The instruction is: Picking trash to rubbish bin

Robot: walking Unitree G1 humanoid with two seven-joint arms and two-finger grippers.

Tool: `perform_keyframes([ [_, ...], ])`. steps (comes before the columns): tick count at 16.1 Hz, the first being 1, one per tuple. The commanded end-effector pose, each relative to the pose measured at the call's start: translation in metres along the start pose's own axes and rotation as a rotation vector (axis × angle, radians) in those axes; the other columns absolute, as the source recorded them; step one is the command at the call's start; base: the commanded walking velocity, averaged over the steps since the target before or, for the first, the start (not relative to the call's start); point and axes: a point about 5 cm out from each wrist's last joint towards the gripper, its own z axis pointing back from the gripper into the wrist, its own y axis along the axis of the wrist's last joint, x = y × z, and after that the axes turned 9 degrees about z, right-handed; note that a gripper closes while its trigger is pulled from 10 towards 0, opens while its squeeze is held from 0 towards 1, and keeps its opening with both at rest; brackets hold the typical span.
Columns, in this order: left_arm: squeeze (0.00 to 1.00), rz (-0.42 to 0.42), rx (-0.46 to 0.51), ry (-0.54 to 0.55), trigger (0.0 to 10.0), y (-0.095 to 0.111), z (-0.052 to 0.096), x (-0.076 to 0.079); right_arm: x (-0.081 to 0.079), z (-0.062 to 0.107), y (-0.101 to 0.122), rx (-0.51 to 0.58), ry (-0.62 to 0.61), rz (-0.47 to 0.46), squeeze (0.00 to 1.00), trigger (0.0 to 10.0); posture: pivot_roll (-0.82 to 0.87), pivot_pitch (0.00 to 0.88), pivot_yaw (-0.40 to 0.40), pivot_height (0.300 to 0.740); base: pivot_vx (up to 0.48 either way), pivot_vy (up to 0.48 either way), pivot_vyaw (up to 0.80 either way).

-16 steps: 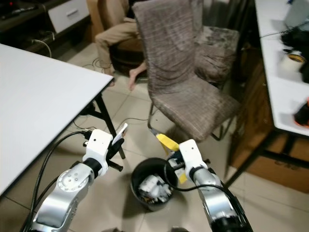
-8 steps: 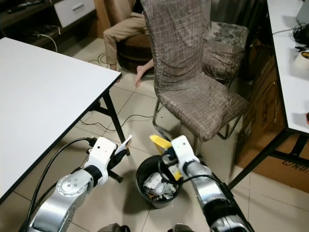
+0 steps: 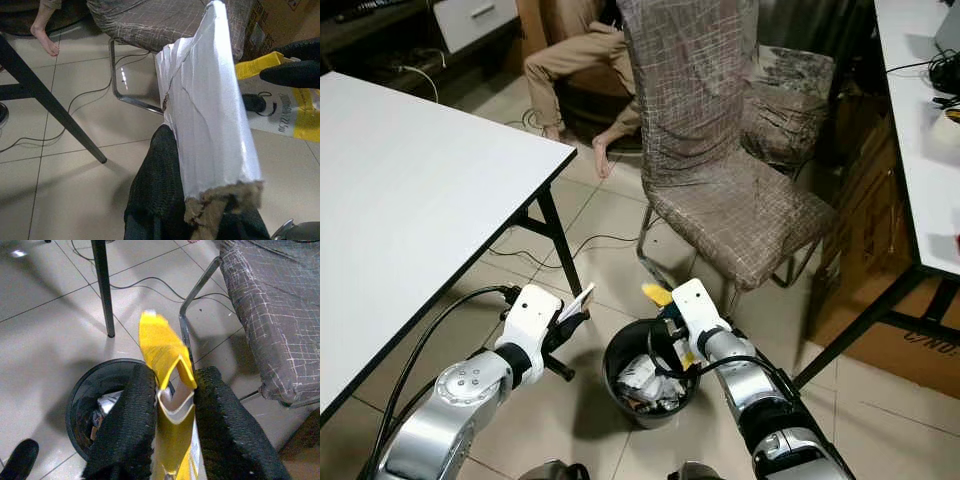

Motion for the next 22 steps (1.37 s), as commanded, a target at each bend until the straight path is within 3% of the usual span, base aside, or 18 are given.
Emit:
perform_keyframes([
  [1,0.00,-0.006,0.002,-0.006,10.0,0.002,0.001,-0.001,0.002,-0.001,0.000,0.003,-0.011,-0.002,1.00,10.0,-0.15,0.096,0.000,0.740,0.000,0.000,0.00],
  [4,0.00,-0.004,0.003,-0.002,10.0,0.004,0.000,-0.002,0.002,-0.001,-0.002,0.003,-0.024,-0.029,1.00,10.0,-0.14,0.109,0.012,0.740,0.000,0.000,0.00],
  [7,0.00,-0.001,-0.001,0.012,10.0,-0.001,-0.010,-0.001,0.007,0.003,-0.007,0.000,-0.070,0.017,1.00,10.0,-0.18,0.108,0.029,0.740,0.000,0.000,0.00],
  [8,0.00,-0.008,0.000,-0.003,10.0,-0.004,-0.018,0.002,0.006,0.009,-0.009,0.023,-0.057,0.007,0.63,10.0,-0.20,0.108,0.035,0.740,0.000,0.000,0.00],
  [9,0.00,0.000,0.001,-0.012,10.0,-0.005,-0.023,0.004,0.005,0.013,-0.009,0.042,-0.039,-0.005,0.16,10.0,-0.20,0.108,0.035,0.740,0.000,0.000,0.00],
  [10,0.00,-0.014,-0.011,-0.045,10.0,-0.011,-0.042,0.011,0.000,0.032,-0.007,0.110,0.025,-0.031,0.00,10.0,-0.23,0.117,0.041,0.740,0.000,0.000,0.00],
  [11,0.00,-0.021,-0.015,-0.053,10.0,-0.012,-0.046,0.012,-0.001,0.036,-0.006,0.120,0.035,-0.034,0.00,10.0,-0.23,0.117,0.041,0.740,0.000,0.000,0.00],
  [12,0.00,-0.060,-0.024,-0.059,10.0,-0.015,-0.063,0.017,0.001,0.056,-0.010,0.107,0.017,-0.004,0.00,10.0,-0.26,0.115,0.048,0.740,0.000,0.000,0.00],
  [13,0.00,-0.065,-0.017,-0.067,10.0,-0.015,-0.067,0.019,0.001,0.061,-0.011,0.105,0.011,0.004,0.00,10.0,-0.26,0.115,0.048,0.740,0.000,0.000,0.00],
  [15,0.00,-0.085,-0.042,-0.091,10.0,-0.016,-0.083,0.026,-0.008,0.091,-0.005,0.147,0.036,-0.027,0.00,10.0,-0.29,0.120,0.058,0.740,0.000,0.000,0.00],
  [20,0.00,-0.078,-0.063,-0.145,10.0,-0.019,-0.101,0.045,-0.025,0.129,-0.001,0.120,0.048,-0.131,0.00,10.0,-0.31,0.131,0.045,0.740,0.000,0.000,0.00],
  [21,0.11,-0.058,-0.060,-0.169,10.0,-0.018,-0.103,0.051,-0.025,0.131,-0.001,0.111,0.045,-0.130,0.00,10.0,-0.30,0.134,0.043,0.740,0.000,0.000,0.00],
  [22,0.56,-0.044,-0.057,-0.186,10.0,-0.017,-0.104,0.054,-0.026,0.132,0.000,0.102,0.044,-0.128,0.00,10.0,-0.30,0.134,0.043,0.740,0.000,0.000,0.00],
])
